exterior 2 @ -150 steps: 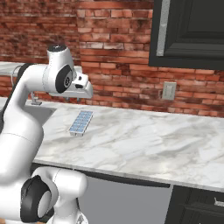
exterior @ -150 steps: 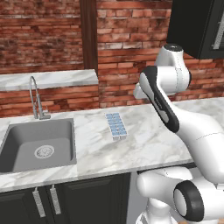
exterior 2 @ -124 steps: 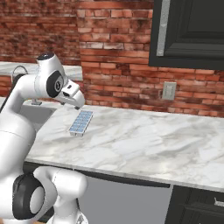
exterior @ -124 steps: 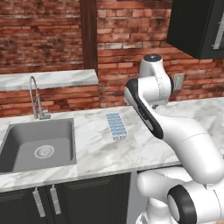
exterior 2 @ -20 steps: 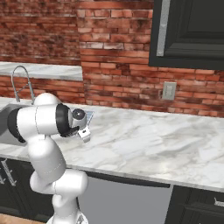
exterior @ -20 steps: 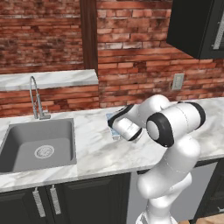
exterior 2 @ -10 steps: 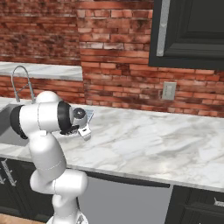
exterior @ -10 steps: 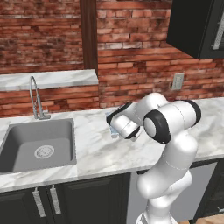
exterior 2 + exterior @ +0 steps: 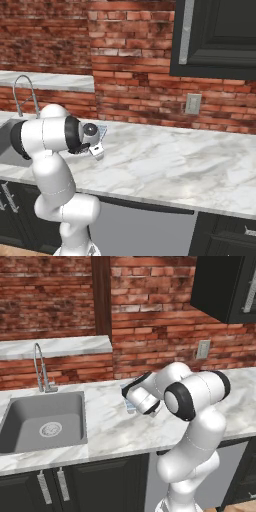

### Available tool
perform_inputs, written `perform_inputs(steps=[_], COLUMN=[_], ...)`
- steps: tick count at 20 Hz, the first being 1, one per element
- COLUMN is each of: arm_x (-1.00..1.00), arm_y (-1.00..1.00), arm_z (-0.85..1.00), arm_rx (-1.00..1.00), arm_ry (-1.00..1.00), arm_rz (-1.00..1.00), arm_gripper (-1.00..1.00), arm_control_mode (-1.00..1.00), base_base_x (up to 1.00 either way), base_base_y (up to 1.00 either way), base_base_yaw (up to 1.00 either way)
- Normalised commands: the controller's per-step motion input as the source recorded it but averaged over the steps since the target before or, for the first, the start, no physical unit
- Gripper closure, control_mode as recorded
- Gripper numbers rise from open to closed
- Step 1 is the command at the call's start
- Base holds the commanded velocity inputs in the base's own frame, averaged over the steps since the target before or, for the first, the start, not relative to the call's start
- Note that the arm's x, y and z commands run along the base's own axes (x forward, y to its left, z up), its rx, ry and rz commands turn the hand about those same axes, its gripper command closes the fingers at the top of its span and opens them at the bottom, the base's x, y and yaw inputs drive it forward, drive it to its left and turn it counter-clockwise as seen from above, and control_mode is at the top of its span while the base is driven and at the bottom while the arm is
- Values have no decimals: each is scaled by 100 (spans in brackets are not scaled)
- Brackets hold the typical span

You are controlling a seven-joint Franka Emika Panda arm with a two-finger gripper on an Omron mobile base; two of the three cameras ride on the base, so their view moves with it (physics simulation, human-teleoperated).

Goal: The ice cube tray has been filled with water. Take the tray and place it in the freezer to make ice. Close the freezer door after placing the tray.

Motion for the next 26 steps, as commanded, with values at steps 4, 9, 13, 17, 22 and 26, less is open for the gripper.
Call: perform_inputs(steps=[4, 9, 13, 17, 22, 26], arm_x=[-6, -13, -17, -16, -14, -18], arm_y=[0, -3, -9, -7, -9, -26], arm_z=[24, 46, 61, 66, 64, 70], arm_rx=[0, 0, 0, 0, 0, 1], arm_ry=[-1, -3, -7, -11, -17, -17], arm_rz=[0, 0, 0, 0, 0, 0], arm_gripper=[100, 100, 100, 100, 100, 100], arm_control_mode=[-100, -100, -100, -100, -100, -100], base_base_x=[0, 0, 0, 0, 0, 0], base_base_y=[0, 0, 0, 0, 0, 0], base_base_yaw=[0, 0, 0, 0, 0, 0])
